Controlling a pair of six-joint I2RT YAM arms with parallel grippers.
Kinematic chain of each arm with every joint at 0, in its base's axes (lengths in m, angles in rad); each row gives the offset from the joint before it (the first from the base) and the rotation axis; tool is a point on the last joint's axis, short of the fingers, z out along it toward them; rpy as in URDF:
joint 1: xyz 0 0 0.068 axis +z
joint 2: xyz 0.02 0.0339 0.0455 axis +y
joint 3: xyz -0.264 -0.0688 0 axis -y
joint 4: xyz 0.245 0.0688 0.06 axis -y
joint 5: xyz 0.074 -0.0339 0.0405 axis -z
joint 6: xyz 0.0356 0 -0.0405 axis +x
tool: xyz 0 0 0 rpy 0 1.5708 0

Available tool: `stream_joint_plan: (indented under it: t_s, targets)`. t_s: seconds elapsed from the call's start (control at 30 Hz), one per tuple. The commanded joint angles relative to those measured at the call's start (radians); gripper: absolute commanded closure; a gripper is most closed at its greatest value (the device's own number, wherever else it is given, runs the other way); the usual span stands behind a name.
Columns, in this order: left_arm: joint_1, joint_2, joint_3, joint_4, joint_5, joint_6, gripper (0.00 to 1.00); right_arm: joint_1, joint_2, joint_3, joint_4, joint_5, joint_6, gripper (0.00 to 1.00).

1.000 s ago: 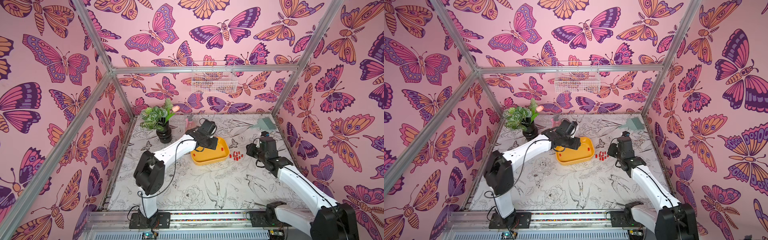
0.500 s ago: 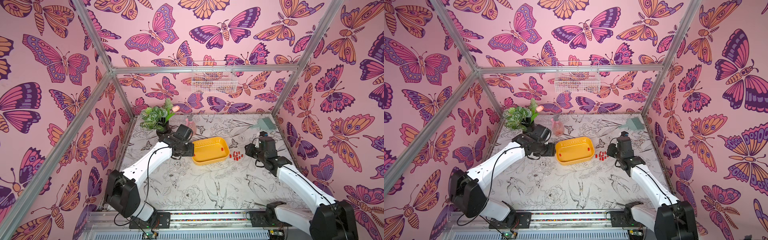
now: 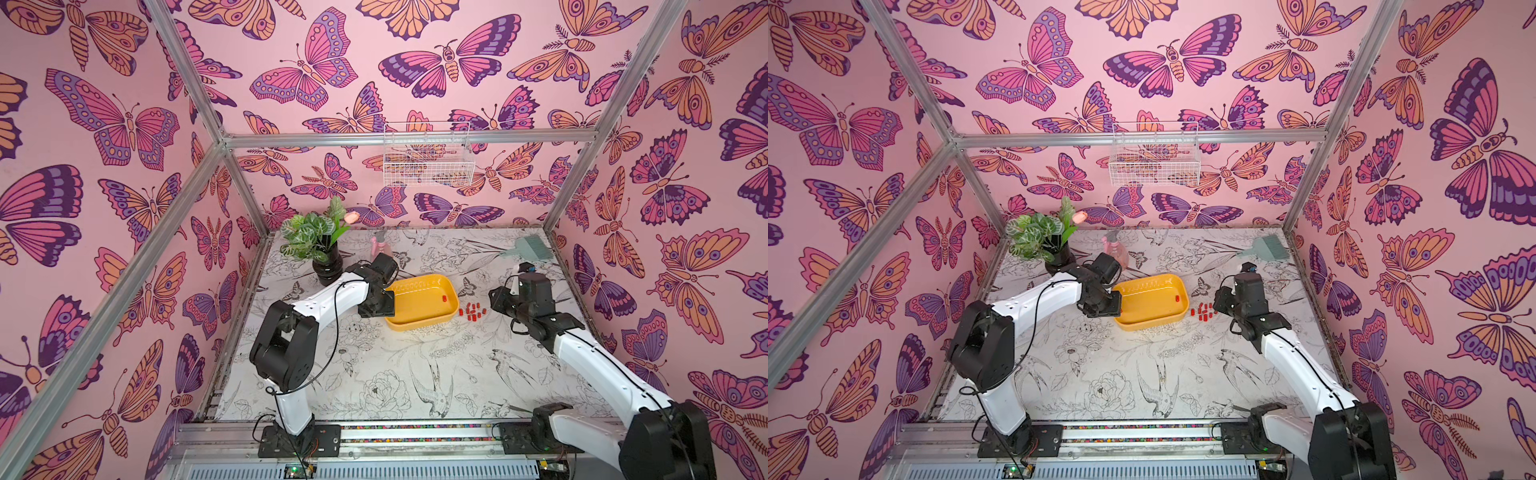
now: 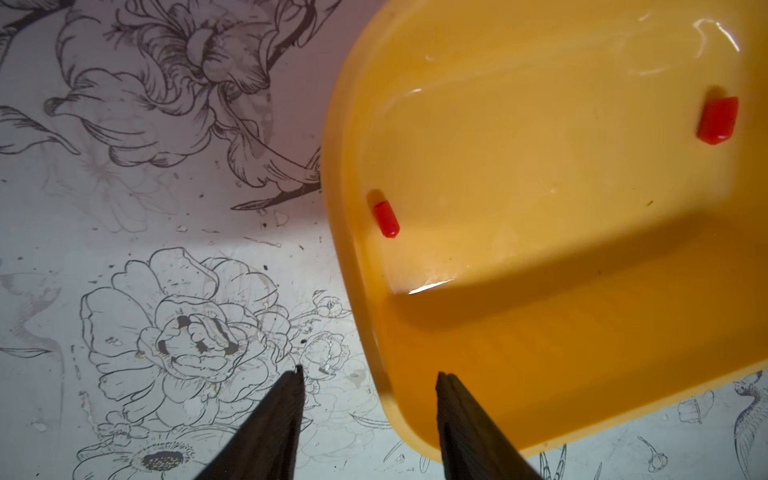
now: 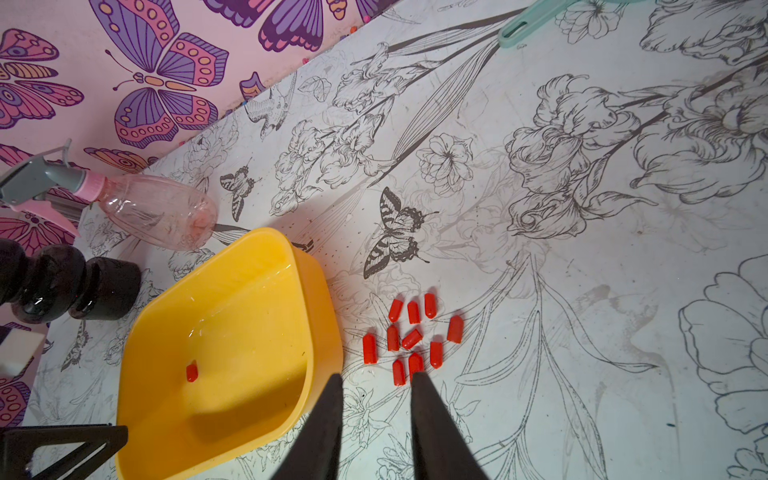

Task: Take the screw protection sleeves out of the storage box
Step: Adjust the storage box at the center of the board.

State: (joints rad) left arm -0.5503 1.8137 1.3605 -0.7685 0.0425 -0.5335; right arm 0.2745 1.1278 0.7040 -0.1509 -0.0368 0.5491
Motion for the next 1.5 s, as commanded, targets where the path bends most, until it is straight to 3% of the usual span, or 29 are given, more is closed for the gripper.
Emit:
stream_joint_plan:
  t_s: [0.0, 0.3, 0.9, 1.2, 1.47]
  targets:
    - [0.013, 0.034, 0.042, -0.003, 0.001, -0.012, 0.46, -0.012, 0.009, 0.014, 0.018, -0.025, -0.011, 0.68]
    - [0.039, 0.119, 0.102, -0.004, 0.008, -0.007, 0.53, -0.022, 0.032, 0.018, 0.031, -0.053, -0.006, 0.68]
    - [0.050, 0.135, 0.132, -0.069, 0.009, 0.026, 0.93, -0.034, 0.035, 0.012, 0.037, -0.070, 0.000, 0.68]
    - [0.093, 0.140, 0.206, -0.258, 0.169, 0.084, 1.00, -0.041, 0.036, 0.009, 0.044, -0.085, 0.003, 0.69]
    - [0.151, 0.224, 0.413, -0.519, 0.340, 0.167, 1.00, -0.046, 0.041, 0.010, 0.048, -0.097, 0.009, 0.69]
